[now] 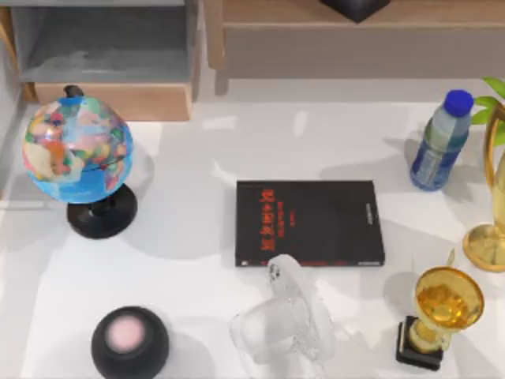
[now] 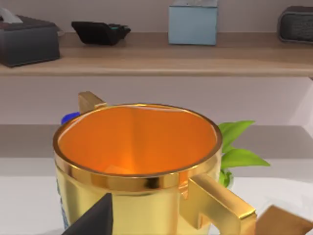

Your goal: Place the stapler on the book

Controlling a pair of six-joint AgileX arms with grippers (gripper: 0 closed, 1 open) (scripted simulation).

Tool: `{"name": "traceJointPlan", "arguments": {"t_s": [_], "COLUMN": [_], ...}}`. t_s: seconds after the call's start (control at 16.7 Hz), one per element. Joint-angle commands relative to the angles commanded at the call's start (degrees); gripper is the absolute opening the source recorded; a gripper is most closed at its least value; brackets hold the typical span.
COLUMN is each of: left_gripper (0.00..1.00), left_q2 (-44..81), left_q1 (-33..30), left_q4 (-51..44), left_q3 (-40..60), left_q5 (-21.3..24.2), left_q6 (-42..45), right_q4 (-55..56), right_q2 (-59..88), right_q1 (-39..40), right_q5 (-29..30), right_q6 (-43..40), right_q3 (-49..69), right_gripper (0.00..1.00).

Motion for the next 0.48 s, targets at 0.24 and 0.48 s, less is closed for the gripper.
{"name": "traceJointPlan", "arguments": {"t_s": [0.24,0.48], "left_gripper": [0.0,0.0], "left_q2": [-0.9,2.6], "left_q1": [-13.6,-27.3], "left_q4": [0.6,2.0], "left_q3": [-1.5,-4.2], "left_q5": [-0.9,-1.9], "left_q6": [-11.5,-22.1], "right_q4": [0.0,0.0], "right_q2": [0.0,0.0], "right_q1": [0.0,0.0], "right_q5": [0.0,0.0], "right_q6": [0.0,0.0], "right_q3": [0.0,0.0], "right_gripper": [1.0,1.0]}}
